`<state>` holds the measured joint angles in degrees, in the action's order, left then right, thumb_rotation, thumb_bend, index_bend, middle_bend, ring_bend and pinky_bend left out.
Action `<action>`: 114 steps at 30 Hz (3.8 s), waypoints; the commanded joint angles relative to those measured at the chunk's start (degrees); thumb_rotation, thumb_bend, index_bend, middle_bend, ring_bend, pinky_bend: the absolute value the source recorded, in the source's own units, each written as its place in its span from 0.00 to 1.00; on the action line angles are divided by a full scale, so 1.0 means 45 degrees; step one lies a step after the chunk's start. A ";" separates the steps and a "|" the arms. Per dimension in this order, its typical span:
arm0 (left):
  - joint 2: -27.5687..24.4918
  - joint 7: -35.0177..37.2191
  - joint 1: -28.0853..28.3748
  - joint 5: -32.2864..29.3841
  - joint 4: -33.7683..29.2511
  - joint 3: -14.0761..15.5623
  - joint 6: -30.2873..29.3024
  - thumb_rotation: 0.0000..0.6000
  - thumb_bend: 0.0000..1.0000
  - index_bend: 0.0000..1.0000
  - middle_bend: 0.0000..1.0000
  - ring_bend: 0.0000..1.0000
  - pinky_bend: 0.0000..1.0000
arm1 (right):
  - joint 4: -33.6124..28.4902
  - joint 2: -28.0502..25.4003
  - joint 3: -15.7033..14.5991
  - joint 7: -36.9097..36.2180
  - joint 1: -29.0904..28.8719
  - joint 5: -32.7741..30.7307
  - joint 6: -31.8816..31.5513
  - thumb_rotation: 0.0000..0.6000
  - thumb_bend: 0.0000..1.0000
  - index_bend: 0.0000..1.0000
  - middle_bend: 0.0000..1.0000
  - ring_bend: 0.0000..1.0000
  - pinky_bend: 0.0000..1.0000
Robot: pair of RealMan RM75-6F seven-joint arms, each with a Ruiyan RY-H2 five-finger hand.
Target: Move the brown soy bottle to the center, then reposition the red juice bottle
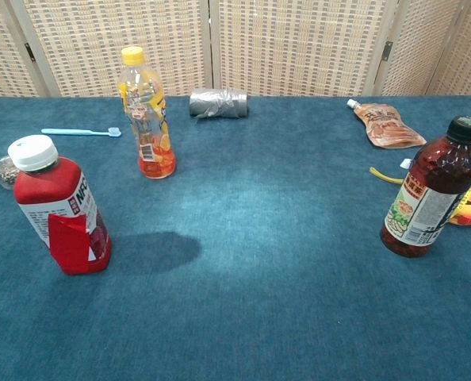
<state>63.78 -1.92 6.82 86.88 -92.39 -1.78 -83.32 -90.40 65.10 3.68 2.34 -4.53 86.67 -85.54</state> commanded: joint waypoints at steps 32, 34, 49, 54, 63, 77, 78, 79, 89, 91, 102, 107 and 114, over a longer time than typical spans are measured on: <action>-0.0116 0.0362 -0.0105 -0.0052 -0.0068 0.0085 -0.0061 1.00 0.24 0.48 0.42 0.36 0.56 | 0.0997 0.0902 0.0030 -0.4410 -0.2154 0.0770 0.2670 1.00 0.03 0.15 0.13 0.12 0.26; -0.0129 0.0381 -0.0105 -0.0061 -0.0081 0.0081 -0.0055 1.00 0.24 0.48 0.42 0.36 0.56 | 0.0994 0.0960 0.0036 -0.4452 -0.2299 0.0786 0.2809 1.00 0.03 0.15 0.13 0.12 0.26; -0.0220 0.0470 -0.0099 -0.0068 -0.0174 0.0097 0.0001 1.00 0.24 0.48 0.42 0.36 0.56 | 0.1142 0.1597 -0.0017 -0.4699 -0.3328 0.0807 0.3845 1.00 0.03 0.15 0.13 0.12 0.26; -0.0294 0.0551 -0.0111 -0.0114 -0.0213 0.0085 0.0012 1.00 0.24 0.48 0.42 0.36 0.56 | 0.1318 0.1924 -0.0029 -0.4740 -0.3670 0.0720 0.4225 1.00 0.03 0.15 0.14 0.12 0.26; -0.0374 0.0652 -0.0136 -0.0124 -0.0260 0.0081 -0.0012 1.00 0.24 0.48 0.42 0.36 0.56 | 0.1819 0.2439 -0.0089 -0.5309 -0.4081 0.0676 0.4588 1.00 0.03 0.15 0.19 0.12 0.27; -0.0424 0.0722 -0.0163 -0.0133 -0.0272 0.0081 -0.0024 1.00 0.24 0.48 0.42 0.36 0.56 | 0.2876 0.3296 0.0044 -0.5721 -0.4290 0.0548 0.4128 1.00 0.03 0.38 0.50 0.44 0.58; -0.0428 0.0725 -0.0163 -0.0136 -0.0275 0.0079 -0.0023 1.00 0.24 0.48 0.42 0.36 0.56 | 0.2935 0.3343 0.0055 -0.5737 -0.4298 0.0528 0.4106 1.00 0.03 0.40 0.52 0.46 0.59; -0.0437 0.0717 -0.0157 -0.0142 -0.0286 0.0072 -0.0016 1.00 0.24 0.48 0.42 0.36 0.56 | 0.3008 0.3402 0.0073 -0.5760 -0.4309 0.0498 0.4077 1.00 0.03 0.41 0.53 0.47 0.61; -0.0475 0.0711 -0.0152 -0.0216 -0.0319 0.0051 0.0033 1.00 0.24 0.48 0.42 0.36 0.56 | 0.3075 0.3568 0.0322 -0.5974 -0.4549 0.0490 0.3796 1.00 0.03 0.47 0.58 0.52 0.65; -0.0482 0.0710 -0.0151 -0.0226 -0.0322 0.0047 0.0038 1.00 0.24 0.48 0.42 0.36 0.56 | 0.2982 0.3544 0.0398 -0.5933 -0.4636 0.0480 0.3794 1.00 0.03 0.47 0.58 0.52 0.65; -0.0546 0.0745 -0.0158 -0.0348 -0.0343 0.0001 0.0071 1.00 0.24 0.48 0.42 0.36 0.56 | 0.2191 0.3518 0.1161 -0.5268 -0.5706 0.0205 0.4440 1.00 0.03 0.48 0.59 0.52 0.65; -0.0601 0.0835 -0.0163 -0.0442 -0.0329 -0.0039 0.0096 1.00 0.24 0.48 0.42 0.36 0.56 | 0.1930 0.3730 0.1570 -0.4793 -0.6392 -0.0150 0.5084 1.00 0.03 0.48 0.59 0.52 0.65; -0.0672 0.1008 -0.0175 -0.0537 -0.0283 -0.0086 0.0111 1.00 0.24 0.48 0.42 0.36 0.56 | 0.1830 0.4195 0.1942 -0.4402 -0.7210 -0.0635 0.5874 1.00 0.03 0.48 0.59 0.52 0.65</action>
<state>60.78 2.59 6.04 84.48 -93.67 -2.15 -82.82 -82.07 83.55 12.10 -17.79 -36.47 84.23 -59.61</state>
